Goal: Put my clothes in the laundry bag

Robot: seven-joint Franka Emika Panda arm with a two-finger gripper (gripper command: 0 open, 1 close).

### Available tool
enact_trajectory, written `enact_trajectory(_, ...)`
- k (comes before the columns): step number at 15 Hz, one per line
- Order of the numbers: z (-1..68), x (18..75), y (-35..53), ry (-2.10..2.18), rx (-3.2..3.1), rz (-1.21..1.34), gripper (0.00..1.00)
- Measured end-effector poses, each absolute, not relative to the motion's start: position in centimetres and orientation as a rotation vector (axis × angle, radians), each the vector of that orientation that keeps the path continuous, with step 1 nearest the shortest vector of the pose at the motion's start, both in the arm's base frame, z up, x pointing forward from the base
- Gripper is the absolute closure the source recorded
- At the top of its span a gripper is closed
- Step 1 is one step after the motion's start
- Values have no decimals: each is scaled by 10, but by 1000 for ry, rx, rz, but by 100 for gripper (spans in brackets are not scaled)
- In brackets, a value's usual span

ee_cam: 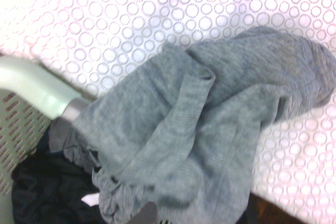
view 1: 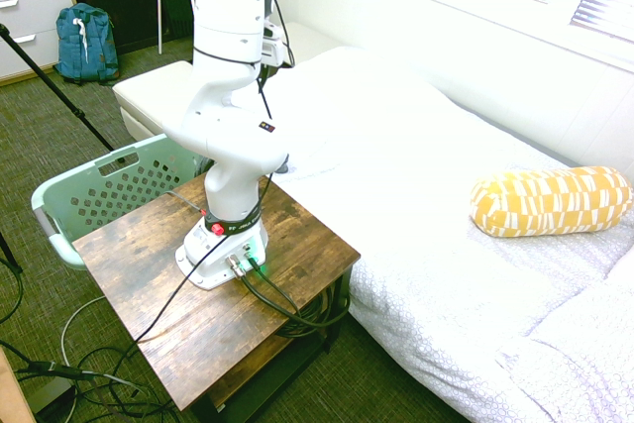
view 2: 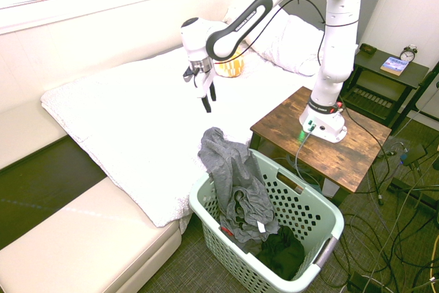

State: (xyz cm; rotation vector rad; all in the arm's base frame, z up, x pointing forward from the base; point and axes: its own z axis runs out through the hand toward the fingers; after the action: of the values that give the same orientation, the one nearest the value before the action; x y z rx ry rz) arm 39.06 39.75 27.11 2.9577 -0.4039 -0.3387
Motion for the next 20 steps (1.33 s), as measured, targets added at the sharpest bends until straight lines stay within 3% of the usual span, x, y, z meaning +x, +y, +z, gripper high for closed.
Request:
enact_trajectory(6,138,442,389,-354,2874,-387,0)
enact_trajectory(9,117,456,364,-313,2850,-383,0)
enact_trajectory(17,53,430,359,-166,2807,-425,0)
enact_trajectory(18,50,427,362,-155,2805,-426,100)
enact_trajectory(20,49,424,366,-128,2808,-426,100)
